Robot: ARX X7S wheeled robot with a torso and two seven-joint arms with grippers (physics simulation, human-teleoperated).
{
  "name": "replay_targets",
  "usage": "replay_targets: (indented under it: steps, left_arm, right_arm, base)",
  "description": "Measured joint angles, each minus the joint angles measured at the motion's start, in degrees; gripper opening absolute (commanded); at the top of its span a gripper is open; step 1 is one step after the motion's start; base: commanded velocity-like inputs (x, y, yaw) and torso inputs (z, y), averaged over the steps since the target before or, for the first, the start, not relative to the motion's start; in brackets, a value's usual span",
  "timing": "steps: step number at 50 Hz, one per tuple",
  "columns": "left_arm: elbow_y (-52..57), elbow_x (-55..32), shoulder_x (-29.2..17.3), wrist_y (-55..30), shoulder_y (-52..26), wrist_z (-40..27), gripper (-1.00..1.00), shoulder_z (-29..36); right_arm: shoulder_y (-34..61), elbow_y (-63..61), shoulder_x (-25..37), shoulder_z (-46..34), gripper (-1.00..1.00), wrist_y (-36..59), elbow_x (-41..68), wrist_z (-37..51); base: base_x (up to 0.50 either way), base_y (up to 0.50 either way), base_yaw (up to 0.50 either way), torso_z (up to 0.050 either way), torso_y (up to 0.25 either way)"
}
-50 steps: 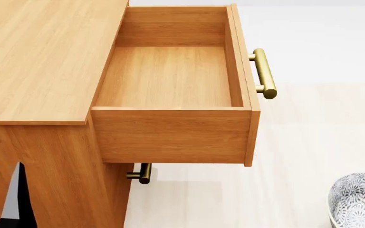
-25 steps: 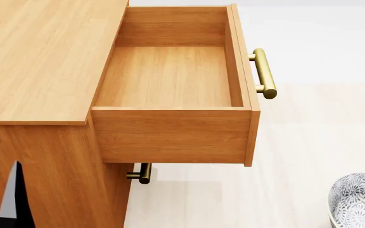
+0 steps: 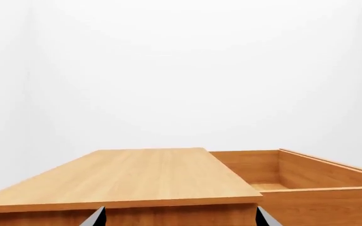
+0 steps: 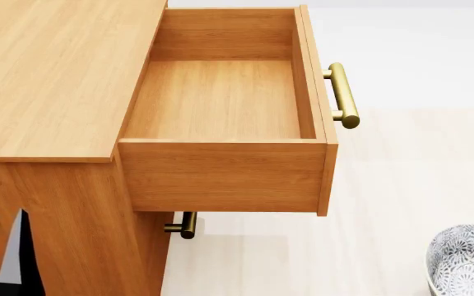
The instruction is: Put the bowl on top of the cabinet.
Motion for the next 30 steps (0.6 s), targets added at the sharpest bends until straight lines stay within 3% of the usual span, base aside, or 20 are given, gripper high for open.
replay_targets:
  steps: [28,29,30]
  left_arm:
    - [-0.6,-0.1,-0.3,0.1,-0.2,-0.2,1.00,0.3]
    - [-0.7,-0.1,-0.4,0.2,-0.2,-0.2,1.00,0.3]
    - [-0.7,-0.1,-0.4,0.2,-0.2,-0.2,1.00,0.4]
  right_arm:
    - [0.5,5.5,-1.9,-2.0,1.00,-3.8,-2.1,-2.1]
    - [0.5,5.7,-2.0,-2.0,-1.00,-4.0,-2.2,-2.2]
    - [0.5,6.0,-2.0,-2.1,-1.00,-4.1,-2.2,-2.3]
  base:
    - [0.00,0.00,0.00,0.000,0.000]
    - [0.00,0.00,0.00,0.000,0.000]
    - [0.00,0.00,0.00,0.000,0.000]
